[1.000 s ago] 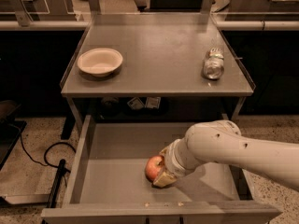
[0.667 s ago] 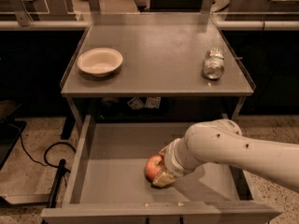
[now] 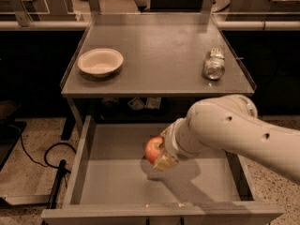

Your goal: Pick apple from top drawer and place on counter

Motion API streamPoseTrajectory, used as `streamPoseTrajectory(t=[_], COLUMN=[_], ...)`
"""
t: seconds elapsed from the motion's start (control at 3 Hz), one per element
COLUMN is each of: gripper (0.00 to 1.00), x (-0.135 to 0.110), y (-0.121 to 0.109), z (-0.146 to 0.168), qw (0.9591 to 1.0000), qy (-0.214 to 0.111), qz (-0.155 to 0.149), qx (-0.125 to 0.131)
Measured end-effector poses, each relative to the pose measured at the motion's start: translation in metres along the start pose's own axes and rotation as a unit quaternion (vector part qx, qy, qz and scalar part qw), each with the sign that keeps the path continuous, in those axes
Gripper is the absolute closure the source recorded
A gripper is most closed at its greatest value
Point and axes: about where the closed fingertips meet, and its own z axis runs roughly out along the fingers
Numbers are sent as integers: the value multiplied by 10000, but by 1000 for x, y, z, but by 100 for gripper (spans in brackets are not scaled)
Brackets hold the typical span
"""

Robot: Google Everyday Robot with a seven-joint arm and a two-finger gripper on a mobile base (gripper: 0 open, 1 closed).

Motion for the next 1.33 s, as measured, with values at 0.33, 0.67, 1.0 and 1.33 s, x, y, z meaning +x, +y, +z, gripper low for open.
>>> streamPoseTrajectory(t=[0.33,0.67,1.0,1.33], gripper=[100,100,100,100], x=[-12,-21,-31,-45], y=[-34,-73,-116,-159], z=[-38,-71,-96,-113], qw=[9993,9975,9956,9946], qy=[55,141,218,280], qz=[30,81,119,117], qx=[373,694,901,994])
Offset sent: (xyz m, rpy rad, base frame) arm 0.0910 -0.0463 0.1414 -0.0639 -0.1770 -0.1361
